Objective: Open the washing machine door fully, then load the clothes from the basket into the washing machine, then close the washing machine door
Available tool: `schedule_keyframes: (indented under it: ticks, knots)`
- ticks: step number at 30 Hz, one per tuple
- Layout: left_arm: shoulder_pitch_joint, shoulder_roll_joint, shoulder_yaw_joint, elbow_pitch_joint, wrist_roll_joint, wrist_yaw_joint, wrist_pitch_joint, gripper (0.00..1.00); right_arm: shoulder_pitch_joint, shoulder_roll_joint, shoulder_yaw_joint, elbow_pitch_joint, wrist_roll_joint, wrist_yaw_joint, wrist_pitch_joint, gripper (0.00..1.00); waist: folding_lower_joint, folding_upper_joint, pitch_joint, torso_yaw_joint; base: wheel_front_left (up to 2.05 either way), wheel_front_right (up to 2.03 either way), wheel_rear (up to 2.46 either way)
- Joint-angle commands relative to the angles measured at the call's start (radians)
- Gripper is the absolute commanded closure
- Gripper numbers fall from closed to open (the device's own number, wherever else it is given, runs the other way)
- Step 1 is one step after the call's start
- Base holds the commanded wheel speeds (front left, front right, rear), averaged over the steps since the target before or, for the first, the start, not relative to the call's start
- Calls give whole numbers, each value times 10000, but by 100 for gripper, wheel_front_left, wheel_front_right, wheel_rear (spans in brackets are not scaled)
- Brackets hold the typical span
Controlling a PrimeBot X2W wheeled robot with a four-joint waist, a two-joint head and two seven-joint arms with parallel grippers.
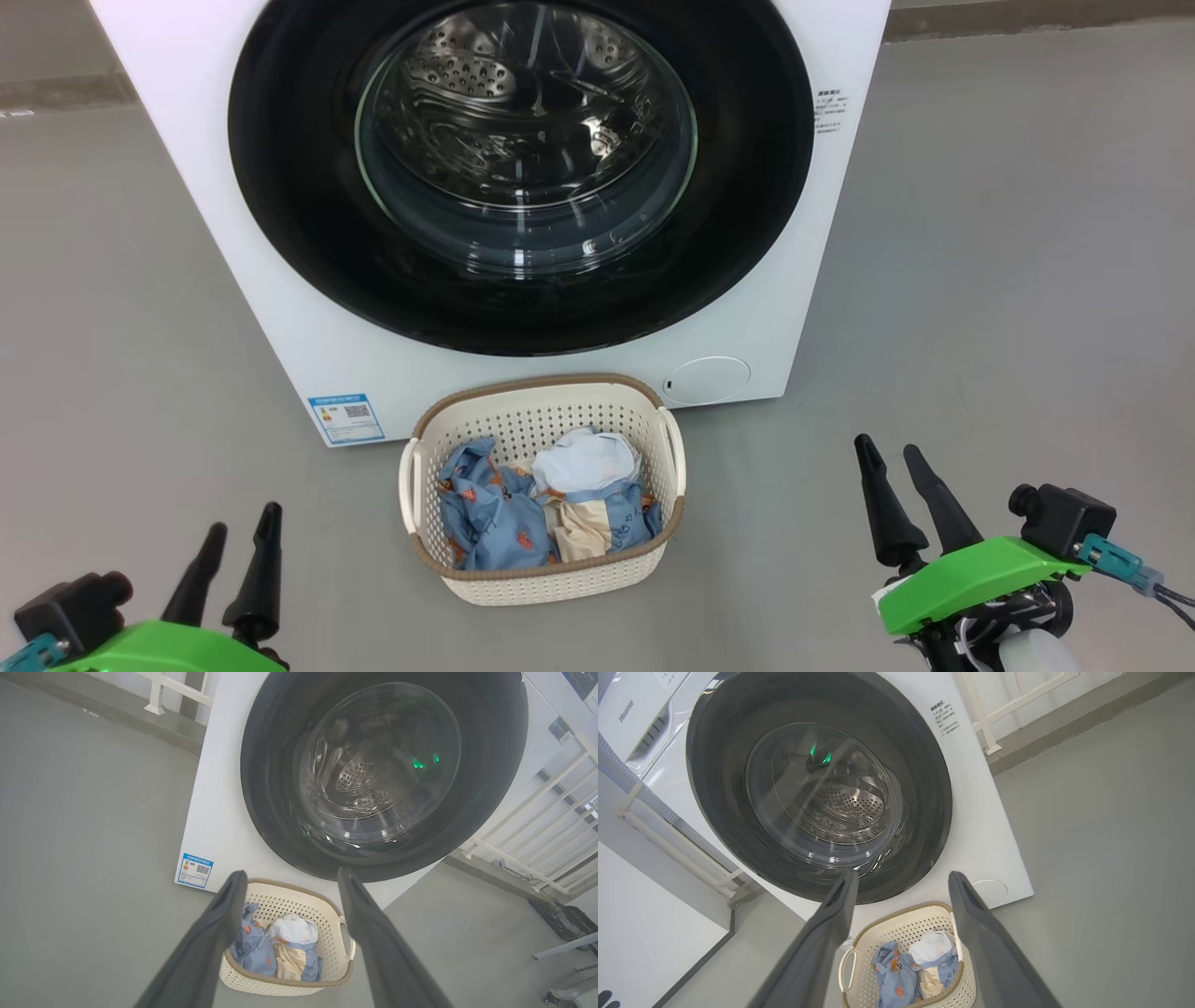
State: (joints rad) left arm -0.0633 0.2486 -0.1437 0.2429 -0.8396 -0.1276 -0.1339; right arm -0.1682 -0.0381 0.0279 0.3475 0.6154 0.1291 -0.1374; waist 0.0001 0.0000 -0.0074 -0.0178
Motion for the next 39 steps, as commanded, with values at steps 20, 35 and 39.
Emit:
schedule_keyframes:
  ticks: [20, 35, 39]
  knots:
    - [-413, 599, 510, 15, 3150, -26, -739, 0, -859, -92, 356, 116, -2972, 13, -435, 0, 0, 0, -29, -10, 0, 0, 0]
    - [-460, 549, 1060, 623, 5038, -26, -1181, 0, -1088, -117, 259, 350, -4906, 15, -552, 0, 0, 0, -85, -37, 0, 0, 0]
    - [-479, 501, 1222, 780, 5433, -7, -1278, 0, -1094, -122, 138, 338, -5320, 16, -642, 0, 0, 0, -78, -58, 0, 0, 0]
